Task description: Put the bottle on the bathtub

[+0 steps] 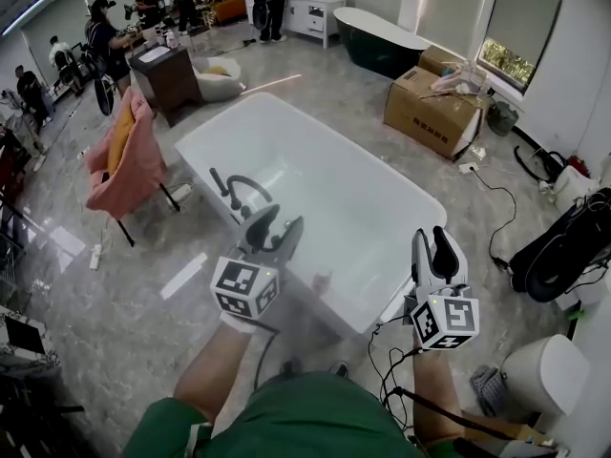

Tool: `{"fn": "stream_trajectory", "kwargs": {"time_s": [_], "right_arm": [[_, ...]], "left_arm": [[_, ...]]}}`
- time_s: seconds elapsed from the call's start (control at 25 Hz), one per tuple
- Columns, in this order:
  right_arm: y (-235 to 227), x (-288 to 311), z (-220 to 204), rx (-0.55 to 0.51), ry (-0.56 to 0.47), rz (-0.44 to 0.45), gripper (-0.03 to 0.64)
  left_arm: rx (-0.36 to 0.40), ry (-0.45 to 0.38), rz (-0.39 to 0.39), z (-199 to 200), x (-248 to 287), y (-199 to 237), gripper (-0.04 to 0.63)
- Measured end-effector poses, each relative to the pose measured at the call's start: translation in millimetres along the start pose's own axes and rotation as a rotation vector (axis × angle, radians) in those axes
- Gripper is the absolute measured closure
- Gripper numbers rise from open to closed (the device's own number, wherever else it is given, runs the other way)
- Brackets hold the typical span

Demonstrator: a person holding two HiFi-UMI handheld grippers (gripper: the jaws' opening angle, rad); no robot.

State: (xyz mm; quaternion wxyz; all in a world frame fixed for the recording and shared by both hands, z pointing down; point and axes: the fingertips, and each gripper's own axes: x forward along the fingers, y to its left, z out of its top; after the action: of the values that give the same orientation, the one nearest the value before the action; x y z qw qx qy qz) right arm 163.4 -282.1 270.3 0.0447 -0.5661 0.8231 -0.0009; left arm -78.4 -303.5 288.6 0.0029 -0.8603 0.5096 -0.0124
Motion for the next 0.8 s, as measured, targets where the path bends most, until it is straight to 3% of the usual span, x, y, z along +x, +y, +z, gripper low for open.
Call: {"fn": "stream_trajectory", "kwargs": {"time_s": [0.8], "right_arm": [[-13, 7, -6, -0.023, 0.004, 0.062, 0.482]], "left_arm": [[-0.01, 0.017, 0.028, -10, 15, -9, 0.405]]}}
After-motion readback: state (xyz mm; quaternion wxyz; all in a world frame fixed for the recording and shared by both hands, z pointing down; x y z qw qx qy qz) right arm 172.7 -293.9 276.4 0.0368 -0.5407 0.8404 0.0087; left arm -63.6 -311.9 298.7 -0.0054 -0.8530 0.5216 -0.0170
